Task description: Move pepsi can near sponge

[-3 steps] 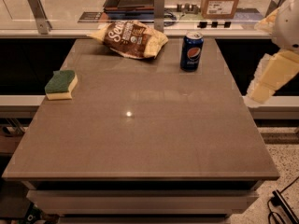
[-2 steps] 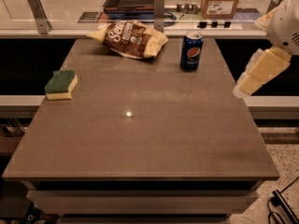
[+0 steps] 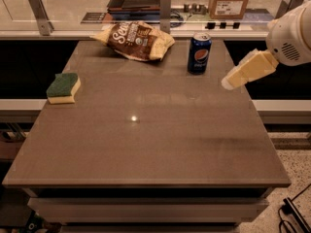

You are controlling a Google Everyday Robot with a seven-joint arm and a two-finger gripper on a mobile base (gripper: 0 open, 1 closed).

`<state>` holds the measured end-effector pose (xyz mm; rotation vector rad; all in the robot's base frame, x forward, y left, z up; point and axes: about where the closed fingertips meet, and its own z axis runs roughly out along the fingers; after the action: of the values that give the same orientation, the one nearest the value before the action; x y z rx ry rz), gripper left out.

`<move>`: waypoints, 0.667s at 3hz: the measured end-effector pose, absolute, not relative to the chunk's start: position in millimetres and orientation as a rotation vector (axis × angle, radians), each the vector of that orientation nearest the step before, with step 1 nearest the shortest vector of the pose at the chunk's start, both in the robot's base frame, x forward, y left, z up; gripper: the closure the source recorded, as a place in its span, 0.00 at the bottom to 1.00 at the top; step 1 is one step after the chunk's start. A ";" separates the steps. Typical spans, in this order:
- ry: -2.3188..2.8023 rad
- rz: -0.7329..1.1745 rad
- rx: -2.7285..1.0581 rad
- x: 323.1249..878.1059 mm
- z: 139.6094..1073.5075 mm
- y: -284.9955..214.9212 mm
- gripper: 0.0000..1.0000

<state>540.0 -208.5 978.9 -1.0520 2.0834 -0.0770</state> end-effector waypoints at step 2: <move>2.052 -0.051 -0.811 591.2 961.8 -208.3 0.00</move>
Offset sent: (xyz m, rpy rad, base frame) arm 0.0846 0.0001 -0.0327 0.1912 -0.1051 -0.2010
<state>591.2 -208.3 961.8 -0.8113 2.0525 -0.0512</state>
